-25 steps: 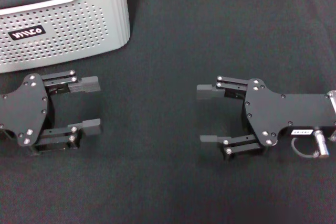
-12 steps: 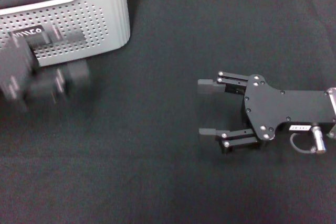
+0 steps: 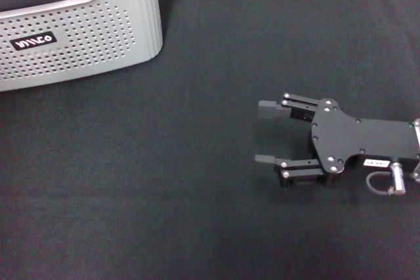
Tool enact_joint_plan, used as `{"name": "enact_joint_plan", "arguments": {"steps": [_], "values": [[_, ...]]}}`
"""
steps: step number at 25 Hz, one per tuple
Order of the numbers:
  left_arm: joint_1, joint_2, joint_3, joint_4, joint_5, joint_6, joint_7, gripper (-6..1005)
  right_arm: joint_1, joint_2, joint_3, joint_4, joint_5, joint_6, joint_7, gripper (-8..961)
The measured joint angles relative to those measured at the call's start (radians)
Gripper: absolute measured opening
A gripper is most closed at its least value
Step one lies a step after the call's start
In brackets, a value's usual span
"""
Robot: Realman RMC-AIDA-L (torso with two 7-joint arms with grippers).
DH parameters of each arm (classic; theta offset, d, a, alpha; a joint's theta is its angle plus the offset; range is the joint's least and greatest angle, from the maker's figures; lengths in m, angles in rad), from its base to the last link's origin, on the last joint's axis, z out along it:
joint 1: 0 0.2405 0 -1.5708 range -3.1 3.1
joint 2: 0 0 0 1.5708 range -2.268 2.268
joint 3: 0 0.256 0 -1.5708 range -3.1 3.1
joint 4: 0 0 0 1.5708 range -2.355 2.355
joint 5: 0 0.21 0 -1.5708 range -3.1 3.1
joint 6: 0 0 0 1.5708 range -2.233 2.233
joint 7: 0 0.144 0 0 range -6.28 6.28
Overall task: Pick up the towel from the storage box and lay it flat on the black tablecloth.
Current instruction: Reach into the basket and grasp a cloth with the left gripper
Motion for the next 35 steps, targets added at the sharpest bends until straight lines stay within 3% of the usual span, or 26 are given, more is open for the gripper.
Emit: {"name": "enact_joint_plan", "arguments": {"steps": [4,5,6,13,18,19,27,35], "values": [[-0.019,-0.021,0.095,0.17,0.282,-0.105,-0.008,610,-0.022,-0.002,0.003,0.008,0.022,0.007,-0.003,855],[-0.019,-0.021,0.095,0.17,0.282,-0.105,-0.008,607,-0.026,-0.002,0.006,0.009,0.024,0.007,-0.003,855],[-0.027,-0.027,0.144,0.216,0.423,-0.129,-0.028,604,-0.03,-0.002,0.01,0.01,0.024,0.008,-0.005,855],[-0.056,-0.047,0.231,0.214,0.716,-0.139,-0.059,585,-0.033,-0.004,0.025,0.019,0.024,0.016,-0.007,855],[-0.068,-0.05,0.301,0.169,0.828,-0.194,-0.095,572,-0.03,-0.003,0.021,0.02,0.02,0.023,-0.007,854],[-0.079,-0.051,0.349,0.123,0.895,-0.238,-0.113,569,-0.031,-0.003,0.02,0.021,0.018,0.025,-0.007,854],[-0.111,-0.048,0.37,0.018,0.953,-0.297,-0.136,548,-0.043,-0.002,0.019,0.034,0.019,0.028,-0.009,854],[-0.113,-0.043,0.372,0.003,0.954,-0.296,-0.157,526,-0.048,-0.002,0.023,0.045,0.022,0.026,-0.009,854]]}}
